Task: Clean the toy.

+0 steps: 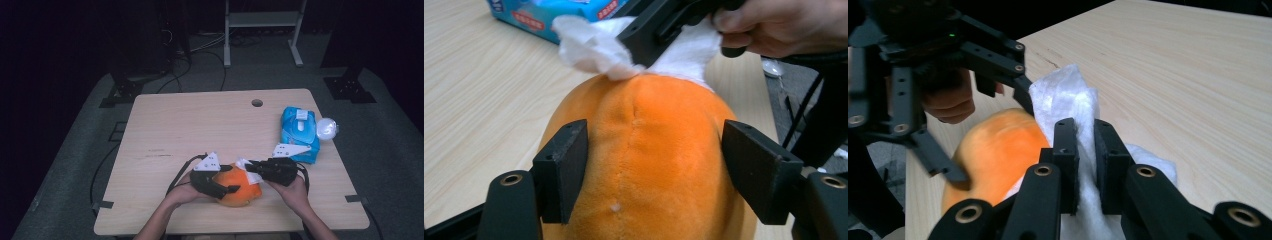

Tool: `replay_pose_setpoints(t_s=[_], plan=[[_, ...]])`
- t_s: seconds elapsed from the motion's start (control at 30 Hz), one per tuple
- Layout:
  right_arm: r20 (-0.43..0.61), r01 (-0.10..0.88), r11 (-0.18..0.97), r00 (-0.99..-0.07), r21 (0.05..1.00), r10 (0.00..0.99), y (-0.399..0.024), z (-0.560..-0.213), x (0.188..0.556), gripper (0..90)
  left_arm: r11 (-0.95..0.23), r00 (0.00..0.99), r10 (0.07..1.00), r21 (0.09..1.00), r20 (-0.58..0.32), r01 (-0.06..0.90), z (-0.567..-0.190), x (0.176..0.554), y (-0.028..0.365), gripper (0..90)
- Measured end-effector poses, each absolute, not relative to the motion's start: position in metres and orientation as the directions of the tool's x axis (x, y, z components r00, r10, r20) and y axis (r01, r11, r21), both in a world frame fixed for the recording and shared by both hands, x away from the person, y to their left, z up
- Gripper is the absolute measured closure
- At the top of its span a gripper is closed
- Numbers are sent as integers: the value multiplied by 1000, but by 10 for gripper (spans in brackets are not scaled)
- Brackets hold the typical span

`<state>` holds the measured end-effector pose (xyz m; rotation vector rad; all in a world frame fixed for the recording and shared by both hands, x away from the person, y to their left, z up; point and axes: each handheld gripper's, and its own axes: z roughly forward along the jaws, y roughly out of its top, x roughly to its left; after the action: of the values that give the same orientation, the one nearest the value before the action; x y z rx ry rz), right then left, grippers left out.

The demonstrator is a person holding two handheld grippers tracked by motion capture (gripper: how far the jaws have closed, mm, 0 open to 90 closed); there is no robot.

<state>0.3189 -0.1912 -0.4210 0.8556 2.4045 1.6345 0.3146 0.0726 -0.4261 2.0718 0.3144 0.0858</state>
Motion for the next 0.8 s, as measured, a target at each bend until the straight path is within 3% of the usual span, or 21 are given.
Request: replay_pose_setpoints(t_s=[0.2, 0.27, 0.37, 0.47, 0.8], plan=[[215, 369, 265, -856, 891, 470, -188, -420, 314, 811, -425, 954, 282, 877, -105, 223, -419, 320, 74, 136], [200, 350, 272, -866, 896, 458, -185, -417, 311, 810, -446, 954, 282, 867, -102, 224, -423, 321, 72, 126], [170, 336, 298, -867, 893, 468, -183, -417, 308, 810, -467, 955, 281, 856, -92, 221, -428, 321, 71, 225], [211, 371, 277, -857, 887, 471, -188, -421, 313, 810, -480, 954, 285, 848, -90, 223, -429, 321, 73, 289], [251, 424, 270, -830, 864, 499, -203, -430, 313, 810, -456, 942, 312, 850, -122, 262, -433, 325, 81, 309]])
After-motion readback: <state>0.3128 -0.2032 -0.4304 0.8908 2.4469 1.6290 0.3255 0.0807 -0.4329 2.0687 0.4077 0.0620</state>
